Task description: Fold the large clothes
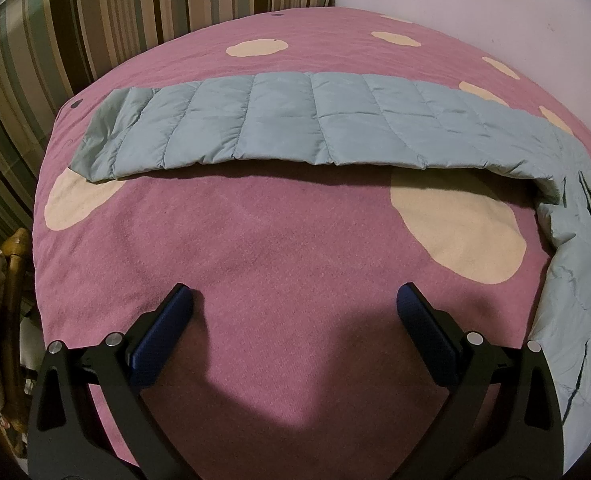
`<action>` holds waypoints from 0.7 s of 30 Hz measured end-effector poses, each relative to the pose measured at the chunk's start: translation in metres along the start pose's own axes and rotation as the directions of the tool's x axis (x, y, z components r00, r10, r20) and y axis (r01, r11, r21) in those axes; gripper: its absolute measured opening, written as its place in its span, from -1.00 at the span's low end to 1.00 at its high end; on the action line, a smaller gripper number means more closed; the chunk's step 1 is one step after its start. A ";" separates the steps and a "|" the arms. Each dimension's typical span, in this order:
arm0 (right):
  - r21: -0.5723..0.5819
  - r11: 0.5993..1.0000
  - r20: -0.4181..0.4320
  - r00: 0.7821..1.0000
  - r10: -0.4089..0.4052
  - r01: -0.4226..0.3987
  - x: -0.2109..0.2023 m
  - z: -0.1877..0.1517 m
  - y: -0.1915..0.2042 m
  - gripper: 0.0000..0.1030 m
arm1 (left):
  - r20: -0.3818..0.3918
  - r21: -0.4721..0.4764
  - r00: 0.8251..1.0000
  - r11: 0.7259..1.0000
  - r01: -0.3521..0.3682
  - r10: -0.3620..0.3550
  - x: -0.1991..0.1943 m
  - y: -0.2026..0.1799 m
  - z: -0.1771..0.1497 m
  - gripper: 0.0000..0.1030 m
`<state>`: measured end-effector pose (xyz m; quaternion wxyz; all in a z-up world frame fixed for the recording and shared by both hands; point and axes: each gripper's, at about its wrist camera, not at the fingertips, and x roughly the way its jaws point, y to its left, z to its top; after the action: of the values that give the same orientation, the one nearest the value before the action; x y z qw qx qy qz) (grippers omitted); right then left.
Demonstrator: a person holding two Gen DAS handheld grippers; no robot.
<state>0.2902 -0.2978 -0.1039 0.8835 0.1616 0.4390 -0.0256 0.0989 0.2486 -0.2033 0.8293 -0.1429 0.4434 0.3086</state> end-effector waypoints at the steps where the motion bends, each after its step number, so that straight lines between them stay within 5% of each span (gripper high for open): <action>1: -0.008 1.000 -0.003 1.000 0.010 -0.010 -0.004 -0.006 0.005 -0.14 | 0.000 0.000 1.000 1.000 0.000 0.000 0.000 0.000 0.000 0.96; 12: -0.138 0.986 -0.055 0.993 -0.103 0.094 0.028 -0.053 0.040 0.04 | 0.000 0.000 1.000 1.000 -0.001 0.001 0.000 0.000 0.000 0.96; 21: -0.179 0.975 -0.041 0.989 -0.145 0.135 0.036 -0.054 0.043 0.07 | 0.001 -0.003 1.000 1.000 0.004 -0.004 0.000 0.000 0.000 0.96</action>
<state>0.2789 -0.2366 -0.1506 0.8781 0.0523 0.4734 -0.0447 0.0986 0.2489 -0.2028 0.8299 -0.1449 0.4422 0.3077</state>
